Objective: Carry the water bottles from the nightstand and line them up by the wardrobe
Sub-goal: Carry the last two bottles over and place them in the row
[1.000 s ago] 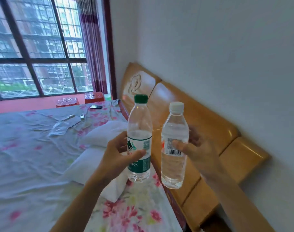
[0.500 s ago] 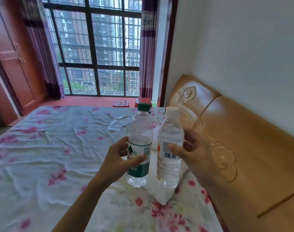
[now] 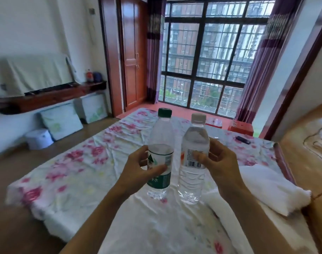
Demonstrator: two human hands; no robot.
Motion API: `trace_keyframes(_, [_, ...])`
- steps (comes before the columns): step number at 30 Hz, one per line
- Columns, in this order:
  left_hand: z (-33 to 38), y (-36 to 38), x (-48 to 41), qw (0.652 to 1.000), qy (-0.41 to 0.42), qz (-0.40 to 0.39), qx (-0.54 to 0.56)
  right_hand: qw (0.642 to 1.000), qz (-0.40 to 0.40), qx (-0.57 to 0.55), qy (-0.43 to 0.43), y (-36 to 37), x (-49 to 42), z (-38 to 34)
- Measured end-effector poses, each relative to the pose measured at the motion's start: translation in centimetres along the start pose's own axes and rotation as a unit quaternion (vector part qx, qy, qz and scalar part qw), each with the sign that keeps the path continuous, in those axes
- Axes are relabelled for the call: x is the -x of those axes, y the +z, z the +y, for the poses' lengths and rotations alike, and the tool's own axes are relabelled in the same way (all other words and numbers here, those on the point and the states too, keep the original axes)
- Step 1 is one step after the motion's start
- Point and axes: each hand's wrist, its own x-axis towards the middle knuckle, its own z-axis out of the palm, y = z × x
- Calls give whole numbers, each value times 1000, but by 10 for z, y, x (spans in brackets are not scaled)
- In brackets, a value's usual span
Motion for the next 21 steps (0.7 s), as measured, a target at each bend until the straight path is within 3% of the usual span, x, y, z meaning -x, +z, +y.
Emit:
trace_keyframes(8, [-8,-102,0,983,-32,177,-34,985,-162,-46,-20,110,-77,17])
trace_keyframes(21, [-14,-190,62,917,-76,376,-110,917,-378,-100,-81,272,-113,33])
